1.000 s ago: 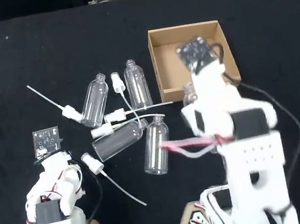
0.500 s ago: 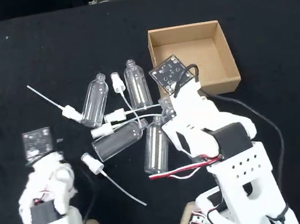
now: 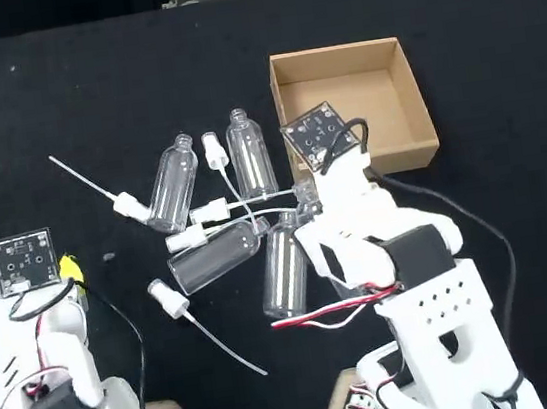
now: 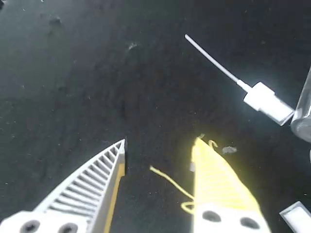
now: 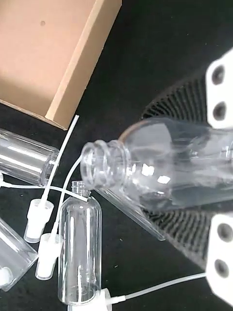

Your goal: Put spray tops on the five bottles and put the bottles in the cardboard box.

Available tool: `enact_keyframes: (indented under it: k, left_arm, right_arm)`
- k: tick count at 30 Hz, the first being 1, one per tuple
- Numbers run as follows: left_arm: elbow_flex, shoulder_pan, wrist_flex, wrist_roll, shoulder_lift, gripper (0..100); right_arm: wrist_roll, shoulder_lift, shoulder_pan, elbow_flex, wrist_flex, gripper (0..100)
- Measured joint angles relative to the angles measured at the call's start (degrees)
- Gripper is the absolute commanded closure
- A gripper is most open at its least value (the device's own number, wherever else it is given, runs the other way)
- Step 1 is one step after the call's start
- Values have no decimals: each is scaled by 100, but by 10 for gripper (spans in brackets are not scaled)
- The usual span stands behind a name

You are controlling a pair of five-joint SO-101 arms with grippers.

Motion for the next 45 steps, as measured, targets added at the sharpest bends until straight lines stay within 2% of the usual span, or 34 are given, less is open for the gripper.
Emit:
enact_keyframes:
  k: [6, 11, 15, 19, 22, 25, 37, 41, 45]
  left_arm:
    - [-791, 18, 800, 0, 1081, 760]
    - [-1670, 853, 1424, 176, 3270, 761]
    - [-2435, 1837, 1943, 914, 5055, 759]
    - [-2664, 2268, 1978, 2207, 6092, 759]
    - [-2664, 2409, 1811, 3314, 6330, 759]
    - [-2576, 2593, 1495, 3903, 6365, 758]
    - [-1336, 2699, -281, 4229, 6426, 758]
    - [-1108, 2796, -633, 4686, 6435, 761]
    - [-985, 3147, -703, 4782, 6435, 762]
  right_arm:
    - [0, 0, 0, 220, -229, 939]
    - [0, 0, 0, 220, -237, 940]
    - [0, 0, -9, 229, -237, 940]
    - [0, 0, -9, 396, -255, 939]
    - [0, 0, -9, 404, -255, 939]
    - [0, 0, -9, 404, -255, 939]
    - [0, 0, -9, 404, -264, 939]
    - [0, 0, -9, 404, -264, 939]
    - [0, 0, -9, 404, -264, 939]
